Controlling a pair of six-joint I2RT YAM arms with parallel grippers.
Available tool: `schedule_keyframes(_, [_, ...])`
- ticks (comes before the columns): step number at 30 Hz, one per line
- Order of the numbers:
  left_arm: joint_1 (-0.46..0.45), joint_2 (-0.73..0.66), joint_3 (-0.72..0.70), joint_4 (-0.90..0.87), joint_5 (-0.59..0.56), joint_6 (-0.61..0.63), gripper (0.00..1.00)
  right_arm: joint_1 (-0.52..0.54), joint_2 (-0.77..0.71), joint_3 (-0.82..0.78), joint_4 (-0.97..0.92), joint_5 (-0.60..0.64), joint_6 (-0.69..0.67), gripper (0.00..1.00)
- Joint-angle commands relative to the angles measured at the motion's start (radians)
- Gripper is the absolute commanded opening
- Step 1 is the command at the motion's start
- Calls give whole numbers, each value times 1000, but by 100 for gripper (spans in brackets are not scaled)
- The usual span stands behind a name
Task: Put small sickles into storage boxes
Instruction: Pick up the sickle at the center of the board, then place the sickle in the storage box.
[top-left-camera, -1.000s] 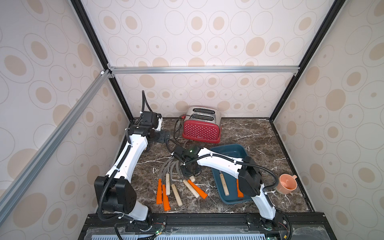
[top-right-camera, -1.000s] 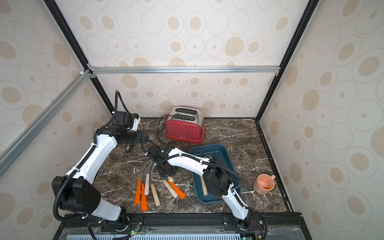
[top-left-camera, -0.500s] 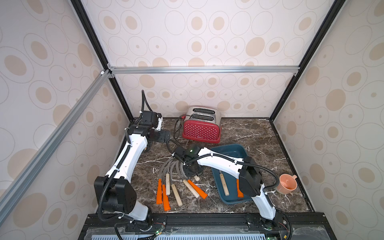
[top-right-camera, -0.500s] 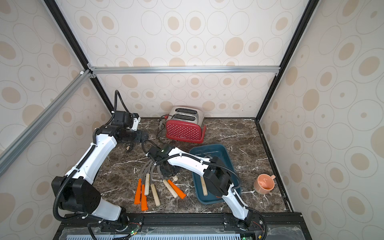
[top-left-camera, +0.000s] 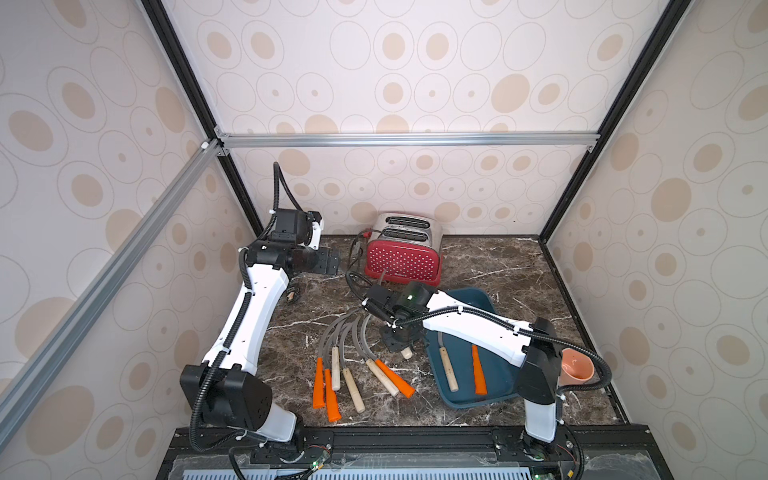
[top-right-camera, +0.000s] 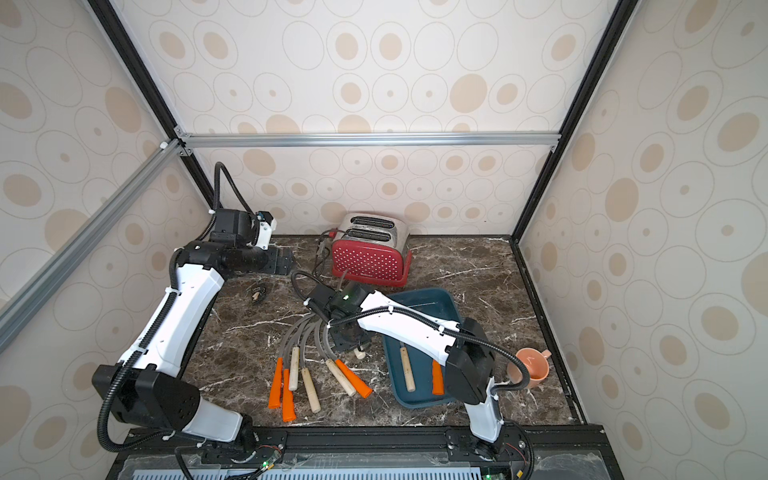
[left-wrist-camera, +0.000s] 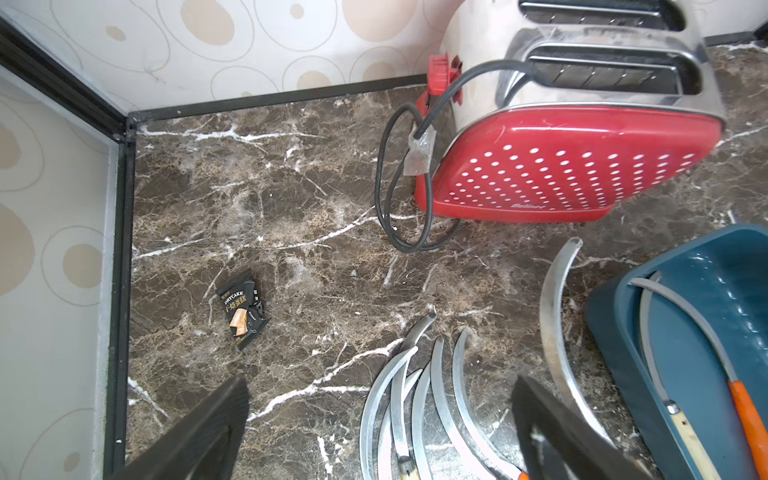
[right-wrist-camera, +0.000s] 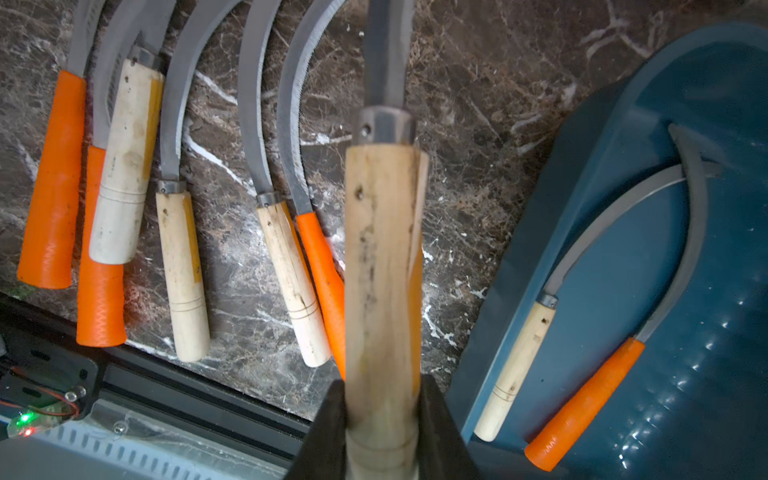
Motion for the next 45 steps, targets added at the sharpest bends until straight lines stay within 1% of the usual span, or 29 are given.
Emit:
schedule_keyframes(1, [2,-38,52,-67,18,42,99,-17,-90,-76,1,6,24,0])
schedule_keyframes(6, [3,-58,50,-82,29,63,99,-56,-246,-239,39,-14,55,0])
schedule_keyframes(13, [2,-77,-1,-84,92,93,99,-132,-475,-476,68,-24,94,0])
schedule_keyframes(17, [3,-83,-11,-85,106,115,99,-162,-584,-572,70,-13,113,0])
schedule_keyframes(21, [2,-90,-28,-77,134,125,99,-188,-653,-647,90,-24,128,0])
schedule_keyframes(26, [1,-97,-47,-81,172,141,99,-209,-679,-717,123,-33,138,0])
schedule_keyframes(34, [1,-129,-78,-40,167,156,99,-248,-675,-806,246,-70,137,0])
schedule_keyframes(39, [1,-134,-87,-40,153,163,99,-263,-659,-819,263,-85,138,0])
schedule_keyframes(45, [1,-158,-106,-47,170,192,99,-264,-645,-849,287,-84,150,0])
